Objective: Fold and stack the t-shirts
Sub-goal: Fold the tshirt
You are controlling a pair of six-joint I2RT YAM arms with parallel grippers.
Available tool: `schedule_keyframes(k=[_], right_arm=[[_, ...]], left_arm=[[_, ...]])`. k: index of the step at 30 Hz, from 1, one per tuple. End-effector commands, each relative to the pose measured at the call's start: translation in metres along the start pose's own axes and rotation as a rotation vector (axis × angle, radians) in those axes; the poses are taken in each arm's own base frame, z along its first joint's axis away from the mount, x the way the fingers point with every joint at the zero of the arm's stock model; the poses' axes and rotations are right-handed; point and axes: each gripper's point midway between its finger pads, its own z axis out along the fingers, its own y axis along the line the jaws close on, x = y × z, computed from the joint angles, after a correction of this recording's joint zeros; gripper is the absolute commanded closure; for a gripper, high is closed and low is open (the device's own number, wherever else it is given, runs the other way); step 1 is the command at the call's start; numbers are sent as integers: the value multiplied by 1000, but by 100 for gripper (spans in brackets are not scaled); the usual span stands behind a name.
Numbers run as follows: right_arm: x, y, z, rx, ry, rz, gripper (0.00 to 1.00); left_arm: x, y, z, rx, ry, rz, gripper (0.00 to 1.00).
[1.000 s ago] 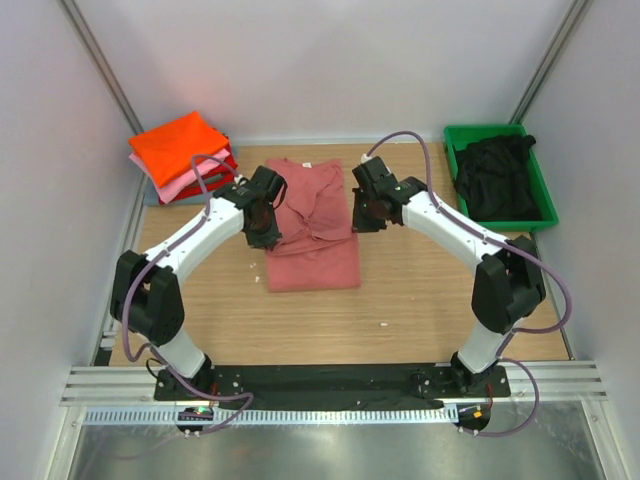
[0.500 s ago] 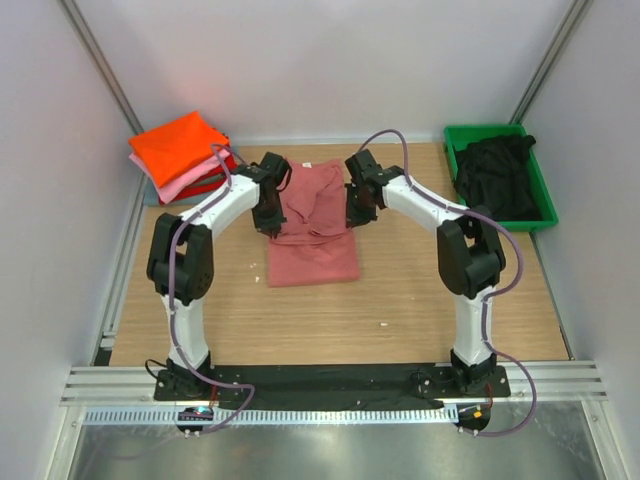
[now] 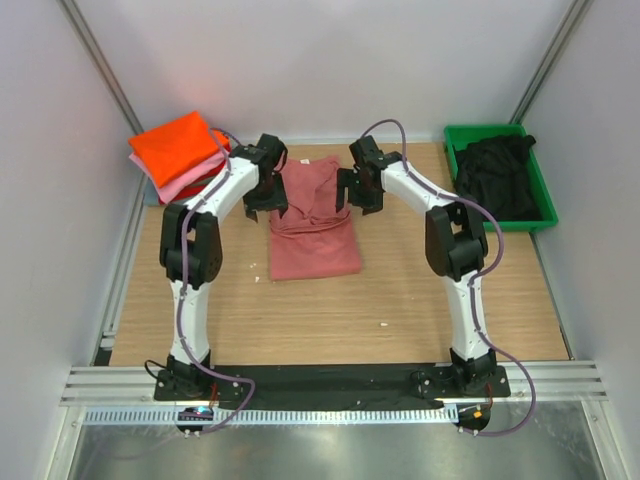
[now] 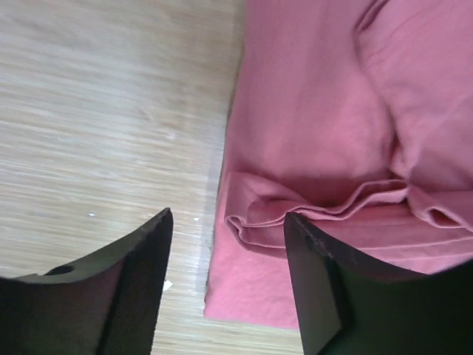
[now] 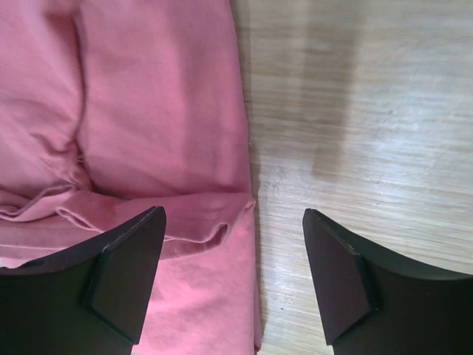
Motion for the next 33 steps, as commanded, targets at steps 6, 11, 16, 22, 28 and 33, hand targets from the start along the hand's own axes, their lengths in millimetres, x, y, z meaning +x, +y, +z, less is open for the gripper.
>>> schedule_keyframes(k=[6,11,16,22,28,33], right_arm=[[-27,16,-94,-70,-180,-17,17],[14,25,-94,-217,-148,30,40],[34,46,-77,-290,-59,-1,68],[39,58,-53,-288,-3,-28,78],[30,63,-35,-286,8,-44,79],[23,60,-8,-247,39,-60,79]], left_arm=[[-27,16,-96,47,-218,-48,35],[23,-2,-84,175,-183,0,46],[44,-25,-55,223,-128,27,54],[48,-34,-24,184,-91,47,56],[42,-38,-1,142,-76,58,57],[22,-43,15,84,-92,84,57]])
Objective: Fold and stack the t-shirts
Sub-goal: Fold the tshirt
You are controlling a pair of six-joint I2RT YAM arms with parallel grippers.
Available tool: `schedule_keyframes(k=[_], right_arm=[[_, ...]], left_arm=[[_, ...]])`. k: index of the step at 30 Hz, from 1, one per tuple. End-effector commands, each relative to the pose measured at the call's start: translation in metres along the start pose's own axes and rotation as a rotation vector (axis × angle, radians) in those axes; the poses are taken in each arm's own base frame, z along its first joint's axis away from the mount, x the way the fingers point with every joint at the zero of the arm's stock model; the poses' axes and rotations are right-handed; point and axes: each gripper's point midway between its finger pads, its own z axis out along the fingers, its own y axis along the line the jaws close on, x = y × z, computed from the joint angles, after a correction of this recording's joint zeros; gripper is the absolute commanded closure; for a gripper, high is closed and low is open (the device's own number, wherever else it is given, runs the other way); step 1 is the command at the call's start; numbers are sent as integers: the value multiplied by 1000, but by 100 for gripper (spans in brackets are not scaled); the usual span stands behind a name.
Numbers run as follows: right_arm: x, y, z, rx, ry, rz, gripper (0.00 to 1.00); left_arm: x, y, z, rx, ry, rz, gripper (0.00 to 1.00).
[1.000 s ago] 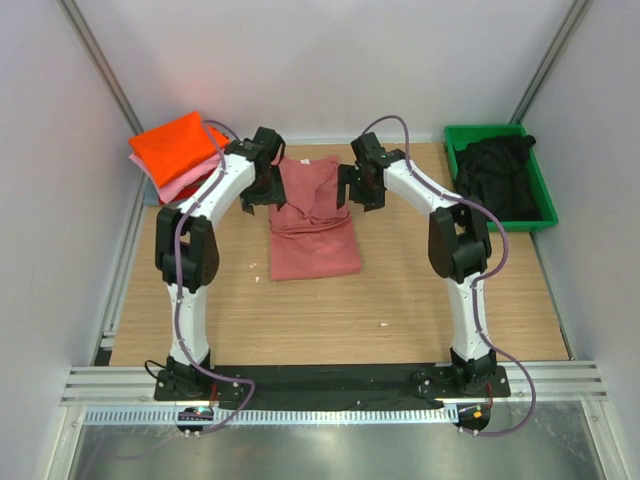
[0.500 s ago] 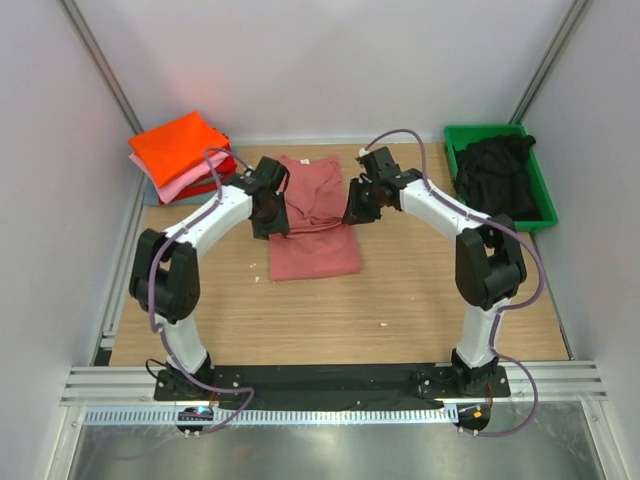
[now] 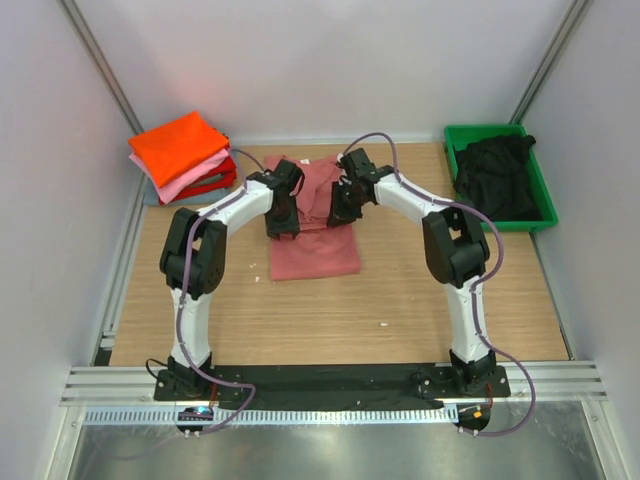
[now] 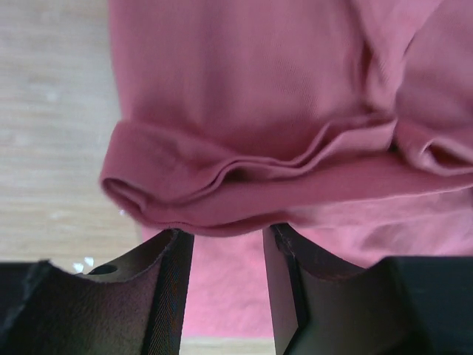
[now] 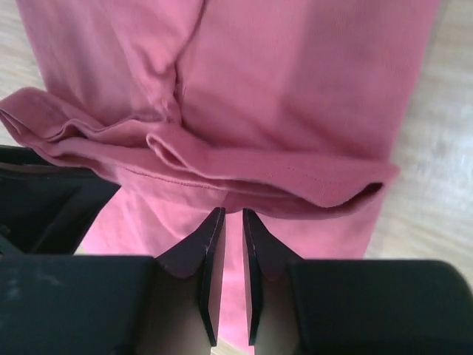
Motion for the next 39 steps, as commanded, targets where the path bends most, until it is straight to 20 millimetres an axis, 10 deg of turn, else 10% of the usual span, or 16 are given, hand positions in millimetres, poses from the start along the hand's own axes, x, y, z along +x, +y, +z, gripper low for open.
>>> schedule_keyframes(k=[1,9,15,20,23,30,39], right_arm=[[-33,10,-1,-11,-46,-46,79],[-107,-2,14,-34,-126,-20,78],[-149,19,-57,-64,-303,-65,70],[-105,41,-117,-162,-370,-54,55],[-66,43,-113,-214,-318,-14,56],[-13,60,-51,-147,-136,-66,70],[-3,50,-3,20,-51,-93,73]], left_arm=[[-33,-6,2,-28,-70,19,57],[-97,-1,0,-70,-121,1,56],[-95,12,-42,-120,-127,-11,55],[-57,14,-70,-59,-167,-54,50],[-40,0,-81,37,-193,-44,50],[10,-15,-56,119,-126,-64,53],[69,2,-19,91,-46,-94,56]])
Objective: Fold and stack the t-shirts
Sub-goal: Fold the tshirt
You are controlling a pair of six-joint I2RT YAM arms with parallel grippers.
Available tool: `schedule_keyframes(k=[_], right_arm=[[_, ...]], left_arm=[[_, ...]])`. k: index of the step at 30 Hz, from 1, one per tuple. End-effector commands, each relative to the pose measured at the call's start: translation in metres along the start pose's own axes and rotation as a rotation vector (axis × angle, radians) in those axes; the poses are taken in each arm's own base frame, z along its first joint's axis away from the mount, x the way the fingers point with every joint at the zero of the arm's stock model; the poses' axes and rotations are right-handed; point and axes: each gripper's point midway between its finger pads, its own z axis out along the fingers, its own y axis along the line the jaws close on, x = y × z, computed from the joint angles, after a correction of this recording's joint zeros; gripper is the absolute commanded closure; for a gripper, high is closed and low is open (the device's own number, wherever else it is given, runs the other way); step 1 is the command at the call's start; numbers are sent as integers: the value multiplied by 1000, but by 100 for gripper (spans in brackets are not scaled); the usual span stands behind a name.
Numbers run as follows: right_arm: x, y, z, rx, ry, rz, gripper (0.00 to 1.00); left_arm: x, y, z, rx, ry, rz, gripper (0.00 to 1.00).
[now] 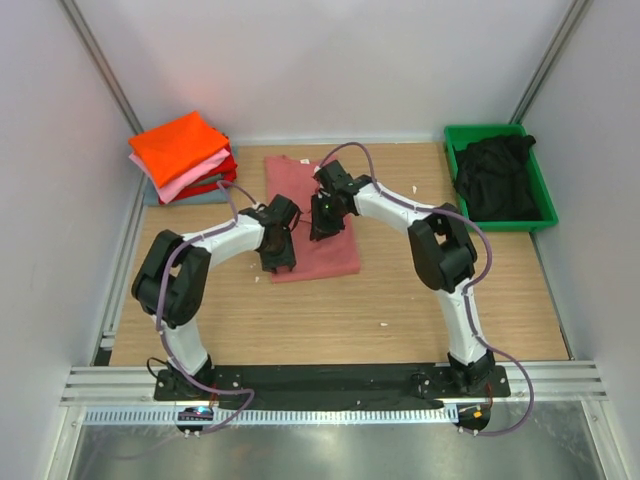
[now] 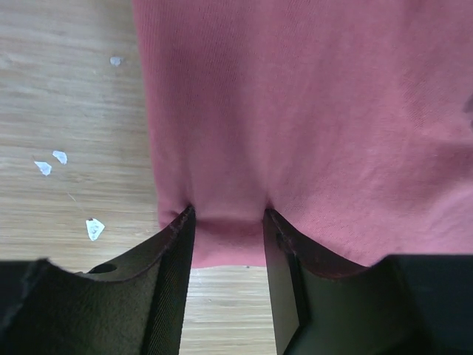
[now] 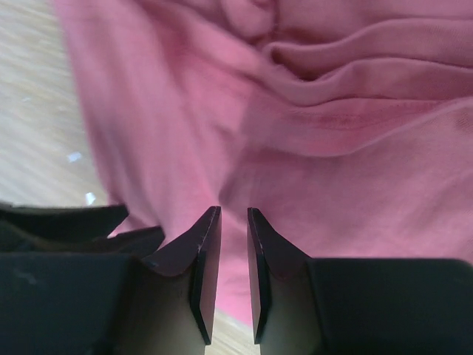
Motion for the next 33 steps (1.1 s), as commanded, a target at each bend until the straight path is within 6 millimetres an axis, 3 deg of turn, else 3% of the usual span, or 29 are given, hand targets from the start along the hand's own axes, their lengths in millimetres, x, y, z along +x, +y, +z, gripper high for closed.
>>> schedule_keyframes(k=[1,8,10,11,12,15,17,20,21,23,24,25,26,27,28,29,30,33], right_arm=[[-30,-4,-11,66,-74,-20,73],[-56,-29,10,170,-71,-41,73],[-76,-34,10,174,-105,-40,73],[-73,-44,22,195,-79,-34,73],[-94,-44,15,197,-128,-33,73],[-120,-51,14,194,-173,-26,73],[-138,-55,4,188,-220,-18,73],[-158,-37,-31,149,-311,-31,72],[-154,-29,-57,135,-334,-29,72],[-156,-11,-83,78,-400,-34,70],[-129,-21,-75,88,-349,-4,69],[-129,0,-114,28,-407,-6,69],[-103,-7,-101,16,-365,11,69],[-92,-2,-105,-19,-363,43,68],[-89,20,-131,-111,-413,22,68],[-75,21,-127,-135,-391,33,68],[-42,13,-110,-139,-319,68,68],[-1,3,-95,-171,-247,92,71]], left_arm=[[-5,-14,-3,81,-56,-45,57],[11,-3,7,51,-32,-33,57],[13,-1,9,45,-28,-26,57],[13,0,9,41,-28,-26,57],[15,1,11,36,-24,-22,57],[17,4,11,28,-20,-18,58],[17,4,8,30,-23,-14,58],[12,3,-6,19,-56,-2,58],[12,5,-12,8,-61,5,58],[0,1,-31,3,-125,19,57],[0,3,-37,-10,-130,25,57],[-4,-1,-44,-2,-149,30,57],[-7,-2,-52,2,-166,28,56],[-8,-4,-55,10,-170,28,56],[-9,-6,-58,20,-178,24,56],[-10,-8,-61,29,-186,16,56],[-10,-9,-62,34,-187,14,56],[-10,-14,-61,53,-181,3,57]])
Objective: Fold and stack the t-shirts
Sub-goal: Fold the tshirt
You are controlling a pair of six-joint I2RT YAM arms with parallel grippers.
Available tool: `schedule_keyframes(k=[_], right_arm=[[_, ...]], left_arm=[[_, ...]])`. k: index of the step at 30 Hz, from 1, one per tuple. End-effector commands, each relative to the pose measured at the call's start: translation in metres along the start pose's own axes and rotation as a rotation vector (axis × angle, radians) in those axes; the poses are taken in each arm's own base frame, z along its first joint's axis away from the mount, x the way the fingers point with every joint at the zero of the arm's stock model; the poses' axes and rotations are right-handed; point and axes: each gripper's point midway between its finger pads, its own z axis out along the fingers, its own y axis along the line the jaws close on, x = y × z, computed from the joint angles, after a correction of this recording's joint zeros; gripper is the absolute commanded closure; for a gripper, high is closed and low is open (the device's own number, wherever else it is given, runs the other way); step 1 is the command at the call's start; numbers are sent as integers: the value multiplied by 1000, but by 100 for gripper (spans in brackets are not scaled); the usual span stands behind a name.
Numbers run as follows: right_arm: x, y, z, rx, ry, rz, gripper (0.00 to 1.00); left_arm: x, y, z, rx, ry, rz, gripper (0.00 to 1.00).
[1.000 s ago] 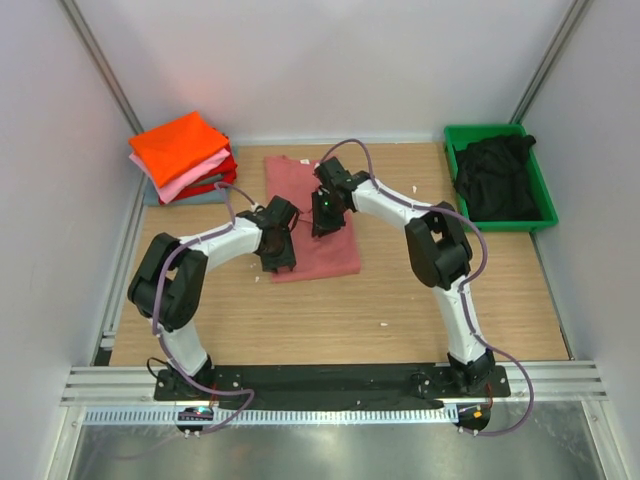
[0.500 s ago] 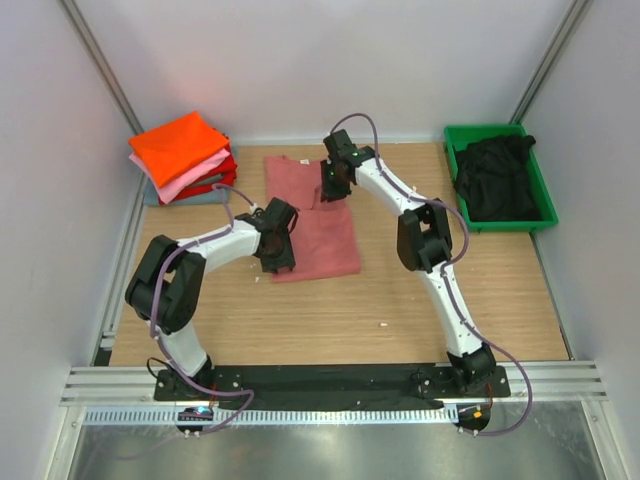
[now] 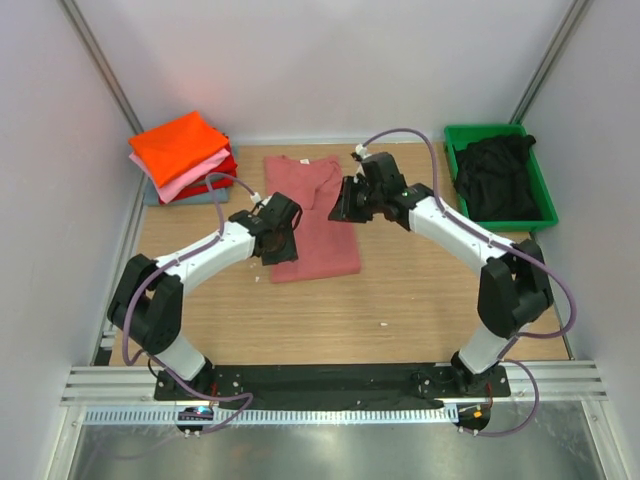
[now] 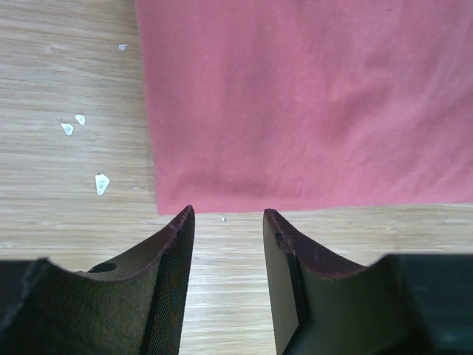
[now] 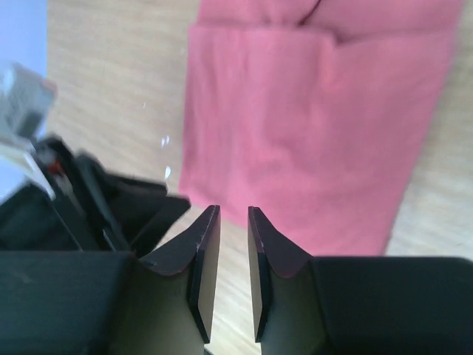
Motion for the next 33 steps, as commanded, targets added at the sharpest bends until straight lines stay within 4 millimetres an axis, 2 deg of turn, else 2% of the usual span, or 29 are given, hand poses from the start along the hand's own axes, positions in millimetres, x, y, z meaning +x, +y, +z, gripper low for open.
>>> schedule_keyframes(k=[1,5,8,11,16,17,18,20,21,22,26,28,29,31,33], right_arm=[[39,-4,20,-88,57,65,73],[82,-39,30,-57,159,117,74],[96,-56,34,-28,180,124,75],[121,-83,37,37,218,151,75],[143,-102,36,71,238,163,75],[154,-107,35,82,254,168,75],[158,-109,35,85,259,171,75],[163,-112,32,89,262,174,76],[165,-112,29,90,261,173,76],[162,-112,25,98,244,169,76],[181,-120,4,130,239,190,76],[183,-116,-6,133,221,215,76],[177,-113,-15,137,187,209,76],[183,-110,-25,151,199,193,76],[167,-101,-40,152,146,160,70]], left_arm=[[-8,-4,-7,5,-28,-16,57],[-5,-7,3,18,-23,-20,57],[1,-5,15,12,-12,-17,57],[13,-1,29,-2,18,-16,58],[39,15,49,-44,72,-21,60],[41,15,53,-38,71,-24,60],[51,23,57,-57,88,-21,60],[58,28,61,-61,96,-24,61],[69,36,64,-75,116,-19,62],[73,39,65,-79,122,-20,62],[95,48,61,-91,138,0,62],[105,48,53,-81,141,11,62],[112,47,49,-75,144,22,62],[113,45,34,-67,140,29,62],[114,36,19,-44,125,52,60]])
